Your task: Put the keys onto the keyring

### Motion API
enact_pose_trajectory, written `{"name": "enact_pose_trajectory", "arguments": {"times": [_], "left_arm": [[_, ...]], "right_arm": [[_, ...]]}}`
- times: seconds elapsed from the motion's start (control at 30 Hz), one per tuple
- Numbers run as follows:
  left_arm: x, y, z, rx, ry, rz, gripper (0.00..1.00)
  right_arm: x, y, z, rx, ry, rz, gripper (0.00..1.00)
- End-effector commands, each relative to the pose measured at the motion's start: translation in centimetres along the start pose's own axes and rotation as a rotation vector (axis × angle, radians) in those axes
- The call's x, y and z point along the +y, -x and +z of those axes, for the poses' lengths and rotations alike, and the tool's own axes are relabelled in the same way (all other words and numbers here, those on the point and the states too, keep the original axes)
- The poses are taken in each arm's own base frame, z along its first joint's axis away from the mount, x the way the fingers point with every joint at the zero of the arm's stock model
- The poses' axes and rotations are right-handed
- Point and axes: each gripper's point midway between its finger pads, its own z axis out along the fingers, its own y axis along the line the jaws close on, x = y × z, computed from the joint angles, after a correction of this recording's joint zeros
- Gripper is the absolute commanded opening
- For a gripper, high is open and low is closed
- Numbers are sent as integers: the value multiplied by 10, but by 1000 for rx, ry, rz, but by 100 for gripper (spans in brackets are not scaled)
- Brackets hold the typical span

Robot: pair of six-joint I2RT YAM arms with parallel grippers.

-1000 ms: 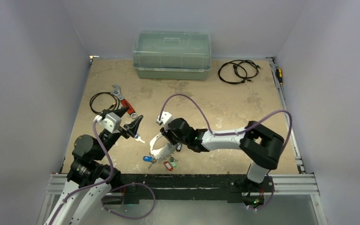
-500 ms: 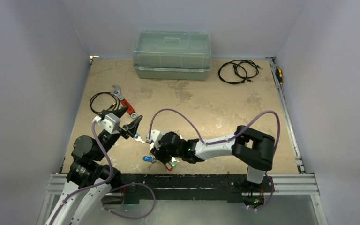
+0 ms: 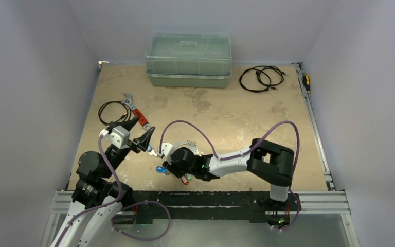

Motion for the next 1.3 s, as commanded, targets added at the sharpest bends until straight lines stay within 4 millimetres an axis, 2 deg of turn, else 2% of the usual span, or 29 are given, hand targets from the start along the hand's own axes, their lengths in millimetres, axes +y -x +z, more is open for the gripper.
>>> {"name": "enact_pose_trajectory", "arguments": {"times": [0.0, 0.2, 0.37, 0.5, 0.6, 0.67, 0.77, 0.83, 0.9, 0.93, 1.1, 1.2, 1.27], "left_arm": [[5, 20, -4, -45, 23, 14, 60], [6, 23, -7, -54, 33, 16, 59], [6, 22, -7, -52, 35, 14, 59], [9, 11, -4, -7, 52, -10, 61], [15, 1, 2, 58, 82, -18, 61], [18, -5, 7, 84, 102, -56, 61], [20, -10, 11, 110, 117, -83, 61], [22, -14, 13, 136, 136, -106, 62], [25, -21, 14, 171, 153, -123, 63], [25, -27, 15, 191, 159, -137, 64], [36, -61, 26, 378, 276, -255, 65], [34, -104, 29, 597, 303, -288, 65], [24, -130, 28, 713, 273, -317, 65]], "right_arm": [[14, 27, -7, -79, 60, -15, 39], [31, 45, -23, -187, 170, 10, 43], [6, 70, -23, -225, 111, 124, 43], [-9, 85, -26, -219, 115, 348, 44], [-29, 78, -30, -148, 60, 611, 45], [-25, 70, -29, -84, 77, 754, 45], [-6, 60, -23, 20, 135, 871, 45], [7, 62, -21, 33, 203, 889, 43], [6, 66, -23, 2, 212, 850, 42], [0, 67, -24, -10, 190, 835, 42], [-57, 70, -35, -49, -22, 709, 43], [-95, 51, -39, -28, -161, 694, 44], [-110, 38, -37, -27, -161, 729, 44]]}}
